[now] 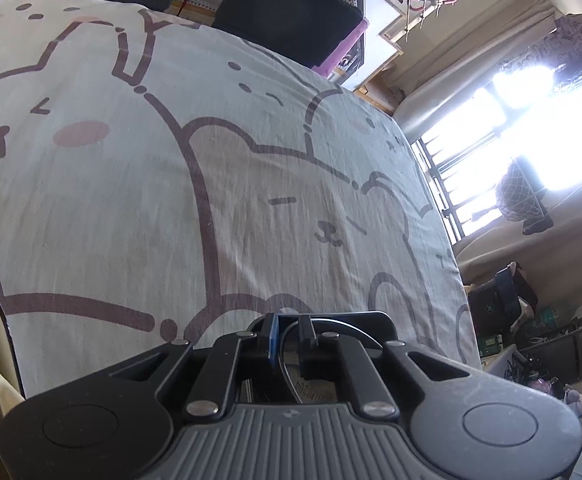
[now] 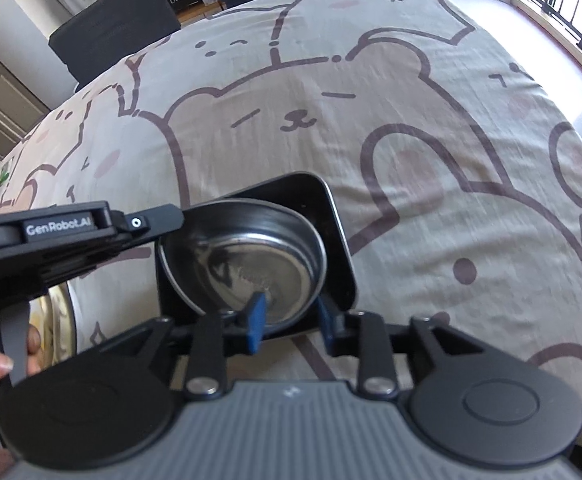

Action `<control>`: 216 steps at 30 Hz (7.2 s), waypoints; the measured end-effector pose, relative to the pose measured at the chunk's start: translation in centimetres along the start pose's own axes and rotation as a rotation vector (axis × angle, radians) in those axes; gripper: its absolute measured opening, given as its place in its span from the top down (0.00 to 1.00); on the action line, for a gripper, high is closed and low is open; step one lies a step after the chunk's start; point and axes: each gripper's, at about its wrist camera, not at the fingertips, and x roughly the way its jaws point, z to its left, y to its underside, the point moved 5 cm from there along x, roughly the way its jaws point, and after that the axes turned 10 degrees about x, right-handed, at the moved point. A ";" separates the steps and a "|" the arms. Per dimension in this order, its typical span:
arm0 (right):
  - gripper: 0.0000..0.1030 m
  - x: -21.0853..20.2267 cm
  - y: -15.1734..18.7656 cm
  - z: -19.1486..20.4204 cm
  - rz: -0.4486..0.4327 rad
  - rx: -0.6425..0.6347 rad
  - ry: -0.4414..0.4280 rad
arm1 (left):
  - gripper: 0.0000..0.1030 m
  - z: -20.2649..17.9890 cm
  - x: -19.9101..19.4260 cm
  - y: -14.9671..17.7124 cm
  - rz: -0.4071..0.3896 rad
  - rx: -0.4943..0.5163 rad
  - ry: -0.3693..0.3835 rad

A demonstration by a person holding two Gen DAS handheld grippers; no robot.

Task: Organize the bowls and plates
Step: 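Lower the steel bowl into the steel tray and open both grippers, then close both grippers on the rim of the square steel tray, then lift the tray with the bowl and carry it over the plate stack, then lower the steel tray onto the cream and yellow plate stack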

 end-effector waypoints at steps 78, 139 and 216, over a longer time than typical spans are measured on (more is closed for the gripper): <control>0.54 1.9 -4.0 -3.5 -0.027 -0.102 -0.024 | 0.90 0.3 -0.3 2.4 0.162 0.233 -0.009; 0.94 0.2 -3.6 -3.2 -0.054 -0.086 -0.133 | 0.96 1.8 -2.0 0.6 0.083 0.062 0.086; 0.92 0.8 7.0 21.6 0.039 -0.468 -0.256 | 0.95 20.2 -22.7 6.5 -0.105 -0.154 -0.052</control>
